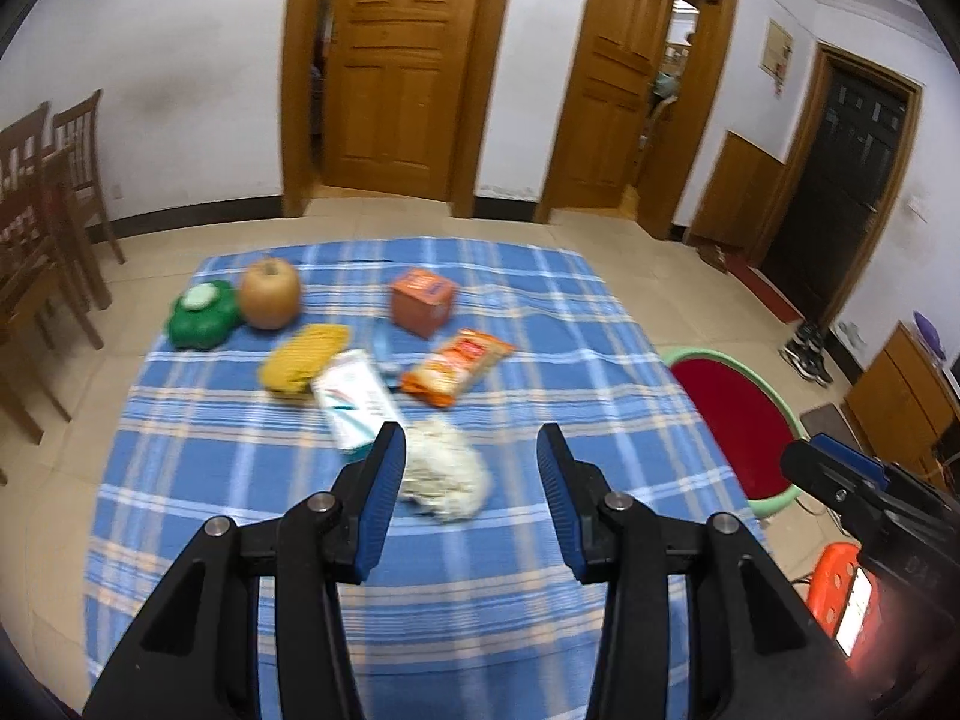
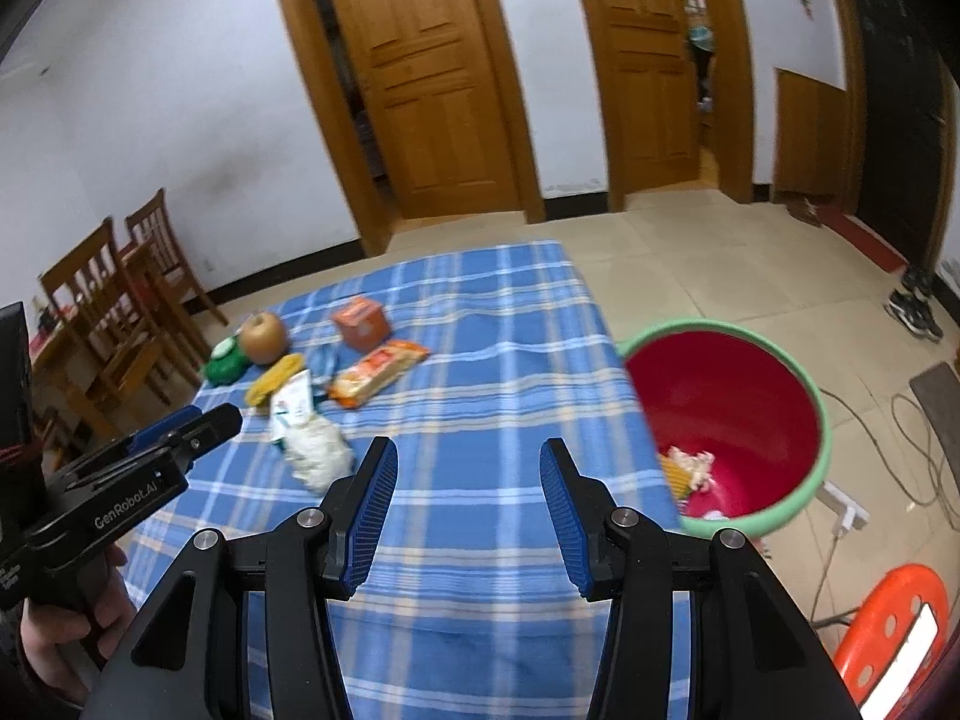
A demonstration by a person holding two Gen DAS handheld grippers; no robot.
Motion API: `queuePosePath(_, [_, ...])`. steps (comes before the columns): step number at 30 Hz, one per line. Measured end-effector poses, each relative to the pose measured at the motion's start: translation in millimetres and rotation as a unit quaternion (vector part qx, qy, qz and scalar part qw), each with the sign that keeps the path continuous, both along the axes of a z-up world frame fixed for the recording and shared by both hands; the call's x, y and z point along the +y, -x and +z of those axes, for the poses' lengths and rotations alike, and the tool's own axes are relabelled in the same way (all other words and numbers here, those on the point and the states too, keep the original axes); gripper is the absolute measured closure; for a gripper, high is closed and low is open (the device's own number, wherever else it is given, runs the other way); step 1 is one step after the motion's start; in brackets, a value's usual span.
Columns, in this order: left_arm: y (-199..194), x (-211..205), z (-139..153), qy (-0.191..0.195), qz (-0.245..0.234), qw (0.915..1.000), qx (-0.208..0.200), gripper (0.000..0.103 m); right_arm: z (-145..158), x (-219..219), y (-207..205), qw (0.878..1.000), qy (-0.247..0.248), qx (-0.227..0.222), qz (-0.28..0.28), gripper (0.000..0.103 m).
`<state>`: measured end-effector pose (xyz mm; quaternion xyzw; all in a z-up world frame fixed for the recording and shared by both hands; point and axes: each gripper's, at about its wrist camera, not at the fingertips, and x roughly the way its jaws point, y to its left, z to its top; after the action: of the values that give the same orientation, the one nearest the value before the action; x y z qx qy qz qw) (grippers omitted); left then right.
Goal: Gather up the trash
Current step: 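Move both open grippers back over the table, then grasp the crumpled white paper with the right gripper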
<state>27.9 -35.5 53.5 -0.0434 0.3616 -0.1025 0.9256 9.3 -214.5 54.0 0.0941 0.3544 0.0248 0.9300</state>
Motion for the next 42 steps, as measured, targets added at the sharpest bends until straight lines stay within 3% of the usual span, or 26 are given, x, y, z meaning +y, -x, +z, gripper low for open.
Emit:
queuePosePath(9, [-12,66,-11,0.0,0.055,0.9984,0.009,0.057,-14,57,-36,0.999,0.004,0.024,0.049,0.052])
queuePosePath(20, [-56,118,-56,0.012,0.099,0.993,0.064,0.057,-57,109,-95,0.992,0.01,0.078,0.103,0.049])
queuePosePath(22, [-66,121,-63,0.014,0.102,0.9921,0.072,0.057,-66,115,-105,0.99,0.012,0.089,0.109,0.044])
queuePosePath(29, [-107,125,-72,0.029,0.099,0.9904,0.091,0.057,-99,126,-131,0.984,0.019,0.124,0.125,0.043])
queuePosePath(34, [-136,117,-70,0.024,0.093,0.9906,0.097,0.05,-116,124,-144,0.975,-0.028,0.159,0.151,0.044])
queuePosePath(37, [-151,108,-74,0.022,0.08,0.9904,0.111,0.048,-114,126,-145,0.972,-0.036,0.162,0.169,0.056])
queuePosePath(42, [-170,93,-88,0.021,0.062,0.9887,0.135,0.048,-110,126,-141,0.968,-0.035,0.164,0.184,0.06])
